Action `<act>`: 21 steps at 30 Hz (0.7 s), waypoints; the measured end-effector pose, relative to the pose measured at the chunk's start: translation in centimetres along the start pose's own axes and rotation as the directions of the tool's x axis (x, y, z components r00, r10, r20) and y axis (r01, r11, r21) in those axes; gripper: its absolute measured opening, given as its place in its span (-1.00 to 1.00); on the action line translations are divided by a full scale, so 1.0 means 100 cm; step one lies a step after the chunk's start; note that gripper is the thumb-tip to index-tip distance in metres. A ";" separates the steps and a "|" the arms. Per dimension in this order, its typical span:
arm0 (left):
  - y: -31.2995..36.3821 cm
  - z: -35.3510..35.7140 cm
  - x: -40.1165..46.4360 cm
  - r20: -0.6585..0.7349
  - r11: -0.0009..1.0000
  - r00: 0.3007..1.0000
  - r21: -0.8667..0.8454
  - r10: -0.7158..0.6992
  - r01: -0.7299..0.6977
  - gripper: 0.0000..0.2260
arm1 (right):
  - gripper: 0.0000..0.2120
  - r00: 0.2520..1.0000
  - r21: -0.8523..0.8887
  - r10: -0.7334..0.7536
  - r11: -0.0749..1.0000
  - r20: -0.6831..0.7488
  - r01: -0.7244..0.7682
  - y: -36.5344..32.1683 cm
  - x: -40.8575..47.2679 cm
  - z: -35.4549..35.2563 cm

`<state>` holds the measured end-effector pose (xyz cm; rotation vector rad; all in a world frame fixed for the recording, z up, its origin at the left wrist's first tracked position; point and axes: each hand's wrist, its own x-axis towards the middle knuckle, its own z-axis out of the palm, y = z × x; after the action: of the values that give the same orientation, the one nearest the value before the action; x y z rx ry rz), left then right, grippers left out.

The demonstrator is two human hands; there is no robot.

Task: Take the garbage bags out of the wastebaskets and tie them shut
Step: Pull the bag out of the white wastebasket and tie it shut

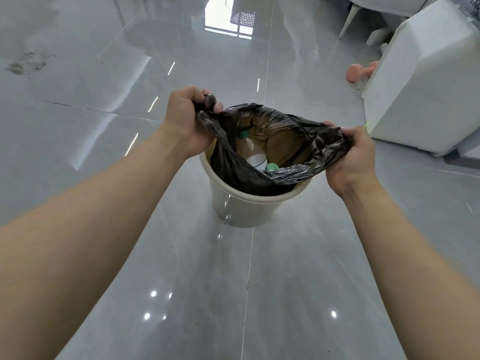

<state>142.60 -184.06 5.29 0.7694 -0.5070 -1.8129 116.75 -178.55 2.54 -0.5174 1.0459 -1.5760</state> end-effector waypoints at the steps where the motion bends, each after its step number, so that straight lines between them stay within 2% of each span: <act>1: 0.000 -0.003 0.000 0.000 1.000 1.000 -0.005 -0.001 0.001 -0.96 | -0.66 1.000 0.035 0.005 0.999 0.006 -0.005 0.000 0.000 0.000; 4: 0.002 -0.011 0.000 0.000 0.996 1.000 0.087 -0.019 0.019 -0.90 | -0.62 1.000 0.061 0.003 0.998 -0.010 -0.002 0.002 -0.002 0.003; 6: 0.000 -0.015 0.002 -0.123 0.944 0.992 0.328 0.009 0.032 -0.82 | -0.69 0.998 0.084 -0.002 0.996 -0.055 0.007 0.005 -0.002 0.005; 7: -0.002 -0.017 0.004 -0.202 0.871 0.977 0.490 0.069 0.040 -0.80 | -0.72 0.997 0.083 0.003 0.997 -0.076 0.003 0.007 -0.001 0.005; 8: -0.004 -0.019 0.005 -0.243 0.762 0.958 0.646 0.152 0.043 -0.80 | -0.72 0.996 0.058 0.011 0.998 -0.090 -0.006 0.009 -0.001 0.006; 9: -0.006 -0.022 0.007 -0.227 0.622 0.949 0.782 0.220 0.043 -0.80 | -0.72 0.994 0.006 0.016 1.000 -0.107 -0.015 0.011 0.000 0.006; 11: -0.013 -0.030 0.006 -0.117 0.265 0.959 0.963 0.257 0.047 -0.73 | -0.74 0.986 -0.132 0.004 0.991 -0.168 -0.026 0.012 0.001 0.006; 12: -0.015 -0.035 0.005 -0.083 0.100 0.963 0.993 0.258 0.059 -0.70 | -0.78 0.981 -0.206 -0.022 0.978 -0.194 -0.019 0.012 0.000 0.007; 13: -0.016 -0.037 0.003 -0.065 -0.007 0.959 0.998 0.276 0.070 -0.69 | -0.85 0.977 -0.290 -0.062 0.957 -0.205 0.000 0.011 0.000 0.007; 14: -0.015 -0.038 0.002 -0.060 -0.052 0.949 0.995 0.310 0.080 -0.71 | -0.91 0.975 -0.388 -0.106 0.921 -0.194 0.023 0.009 -0.001 0.007; 16: -0.010 -0.038 0.002 -0.076 -0.044 0.905 0.994 0.418 0.103 -0.79 | -0.88 0.978 -0.639 -0.186 0.765 -0.095 0.084 0.002 -0.002 0.006; 18: -0.004 -0.036 0.005 -0.110 0.016 0.852 0.993 0.512 0.119 -0.79 | -0.78 0.981 -0.856 -0.187 0.497 0.053 0.141 -0.006 -0.005 0.004; 20: 0.000 -0.034 0.004 -0.137 0.116 0.830 0.989 0.541 0.088 -0.80 | -0.62 0.981 -0.962 -0.151 0.225 0.125 0.157 -0.013 -0.008 0.002; 21: 0.001 -0.032 0.003 -0.128 0.172 0.841 0.984 0.526 0.042 -0.82 | -0.56 0.981 -0.982 -0.150 0.122 0.126 0.144 -0.017 -0.009 0.001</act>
<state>144.90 -184.32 3.03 1.8070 -1.4429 -0.6752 116.13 -177.73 4.17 -1.5905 2.0865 -0.7379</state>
